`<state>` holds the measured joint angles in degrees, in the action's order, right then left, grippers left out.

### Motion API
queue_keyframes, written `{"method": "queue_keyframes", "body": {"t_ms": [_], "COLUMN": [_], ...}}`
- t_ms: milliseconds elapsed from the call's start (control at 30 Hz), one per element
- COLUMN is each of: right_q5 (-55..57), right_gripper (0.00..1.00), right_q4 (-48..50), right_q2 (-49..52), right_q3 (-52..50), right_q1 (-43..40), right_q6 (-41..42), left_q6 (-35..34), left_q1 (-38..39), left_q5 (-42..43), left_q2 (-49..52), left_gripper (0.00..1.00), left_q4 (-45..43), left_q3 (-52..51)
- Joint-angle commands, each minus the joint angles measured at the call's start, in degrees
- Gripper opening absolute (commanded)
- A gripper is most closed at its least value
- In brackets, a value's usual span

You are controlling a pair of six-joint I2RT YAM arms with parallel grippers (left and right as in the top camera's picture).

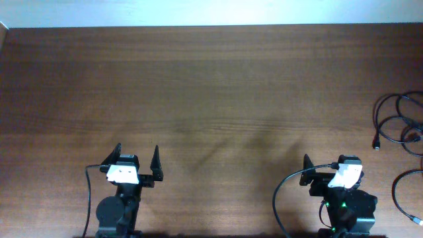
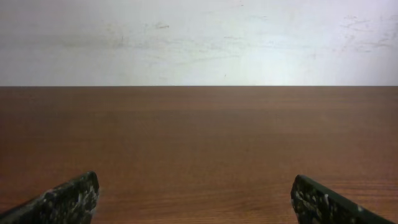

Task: Untangle cables

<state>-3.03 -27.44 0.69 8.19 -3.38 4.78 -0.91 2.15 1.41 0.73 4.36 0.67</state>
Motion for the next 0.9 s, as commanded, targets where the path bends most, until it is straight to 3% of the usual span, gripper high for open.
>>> {"method": "queue_keyframes", "body": {"t_ms": [0,133,200,267,300,467,600,867], "right_q5": [-0.1,0.5,0.1,0.1,0.1,-1.9,-1.8,-1.7], "right_gripper": [0.99,0.99,0.99,0.99,0.99,0.99,0.99,0.99], "right_q4": [-0.2,1.5,15.3,35.6,40.2,38.8,22.9,23.3], "right_q2": [-0.4,-0.4,-0.4,-0.4,-0.4,-0.4,-0.4,-0.4], "right_q3": [-0.4,-0.5,-0.5,-0.5,-0.5,-7.9,-7.9,-7.9], "right_q1": [3.3,5.0,5.9,6.0,6.0,5.9,5.9,5.9], "right_q6": [0.6,0.0,0.0,0.0,0.0,-1.4,-1.3,-1.3], "left_q6": [0.5,0.5,0.5,0.5,0.5,0.5,0.5,0.5], "left_q1": [-0.3,-0.3,-0.3,-0.3,-0.3,-0.3,-0.3,-0.3], "left_q5": [-0.8,-0.8,-0.8,-0.8,-0.8,-0.8,-0.8,-0.8], "left_q2": [-0.4,-0.4,-0.4,-0.4,-0.4,-0.4,-0.4,-0.4], "left_gripper": [0.99,0.99,0.99,0.99,0.99,0.99,0.99,0.99], "left_q4": [0.4,0.4,0.4,0.4,0.4,0.4,0.4,0.4], "left_q3": [-0.1,-0.1,-0.1,-0.1,-0.1,-0.1,-0.1,-0.1]}}
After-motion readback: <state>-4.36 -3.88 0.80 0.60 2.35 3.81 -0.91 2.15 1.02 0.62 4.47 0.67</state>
